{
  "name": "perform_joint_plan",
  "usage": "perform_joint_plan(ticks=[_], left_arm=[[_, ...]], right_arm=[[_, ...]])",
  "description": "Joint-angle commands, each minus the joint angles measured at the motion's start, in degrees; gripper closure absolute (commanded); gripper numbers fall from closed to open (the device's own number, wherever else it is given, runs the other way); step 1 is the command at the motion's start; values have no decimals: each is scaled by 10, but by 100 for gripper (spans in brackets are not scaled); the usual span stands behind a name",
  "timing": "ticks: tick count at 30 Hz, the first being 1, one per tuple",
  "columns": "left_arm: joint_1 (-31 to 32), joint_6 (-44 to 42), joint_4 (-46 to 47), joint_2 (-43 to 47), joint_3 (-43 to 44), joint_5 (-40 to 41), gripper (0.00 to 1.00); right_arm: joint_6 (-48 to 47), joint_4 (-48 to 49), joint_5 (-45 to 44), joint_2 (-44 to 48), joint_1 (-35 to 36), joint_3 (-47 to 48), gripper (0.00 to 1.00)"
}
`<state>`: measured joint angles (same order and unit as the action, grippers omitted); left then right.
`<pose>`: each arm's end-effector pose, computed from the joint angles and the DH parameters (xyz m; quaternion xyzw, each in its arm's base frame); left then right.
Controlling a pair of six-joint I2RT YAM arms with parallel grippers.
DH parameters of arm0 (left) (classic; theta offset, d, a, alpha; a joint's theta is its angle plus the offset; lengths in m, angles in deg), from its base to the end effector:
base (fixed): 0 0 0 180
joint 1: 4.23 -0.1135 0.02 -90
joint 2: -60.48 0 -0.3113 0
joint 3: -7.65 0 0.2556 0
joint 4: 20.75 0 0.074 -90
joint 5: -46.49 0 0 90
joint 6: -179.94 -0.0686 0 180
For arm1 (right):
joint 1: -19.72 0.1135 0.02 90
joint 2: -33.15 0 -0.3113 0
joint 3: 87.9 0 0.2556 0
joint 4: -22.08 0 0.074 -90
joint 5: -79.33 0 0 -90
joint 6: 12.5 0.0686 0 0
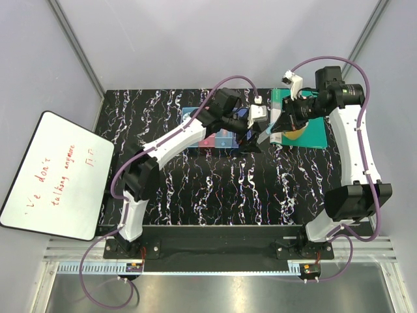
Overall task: Sort the stationery into containers
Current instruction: Place the pen in the storage box.
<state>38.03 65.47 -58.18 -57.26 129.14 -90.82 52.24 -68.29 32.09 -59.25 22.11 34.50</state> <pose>0.3511 -0.3872 0.3389 0.6023 0.5703 -0.4163 0.3724 0.3137 0.0597 0.4442 -0.3056 0.8519 0.2982 0.3032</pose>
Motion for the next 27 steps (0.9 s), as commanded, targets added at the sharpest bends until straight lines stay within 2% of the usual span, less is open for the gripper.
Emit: perform_joint_plan(ticks=[1, 3, 4, 5, 7, 8, 9, 10, 11, 14, 16, 18, 19, 23, 27], left_arm=[[6, 7, 44, -3, 47, -2, 7], [6, 13, 48, -4, 52, -1, 10], [6, 18, 49, -5, 54, -4, 14], [7, 21, 50, -5, 55, -7, 25], [7, 28, 50, -4, 55, -11, 35], [9, 28, 50, -4, 55, -9, 63], [10, 29, 50, -4, 55, -8, 85], [11, 32, 51, -4, 55, 0, 96], [12, 32, 51, -4, 54, 1, 100], [13, 33, 50, -3, 52, 1, 100], [13, 35, 50, 0, 49, -1, 100], [13, 33, 46, 3, 47, 5, 100], [13, 34, 45, 6, 45, 10, 100], [13, 37, 46, 23, 14, 62, 100], [7, 78, 79, 49, -45, 179, 100]], right_arm=[[7, -1, 14, 18, 4, -7, 100], [7, 2, 14, 16, 5, -8, 100], [8, 2, 13, 15, 4, -10, 100], [8, 5, 13, 15, 5, -8, 100], [10, 6, 12, 15, 4, -7, 100], [11, 9, 11, 15, 4, -8, 100], [12, 9, 11, 14, 4, -8, 100], [12, 9, 11, 15, 4, -8, 100], [14, 11, 10, 16, 4, -8, 100], [17, 16, 8, 17, 4, -9, 100], [19, 19, 0, 18, 4, -10, 62], [21, 25, -9, 20, 4, -11, 13], [22, 28, -14, 22, 5, -13, 0], [33, 46, -34, 27, 3, -17, 0], [65, 74, -66, 32, -1, -26, 0]])
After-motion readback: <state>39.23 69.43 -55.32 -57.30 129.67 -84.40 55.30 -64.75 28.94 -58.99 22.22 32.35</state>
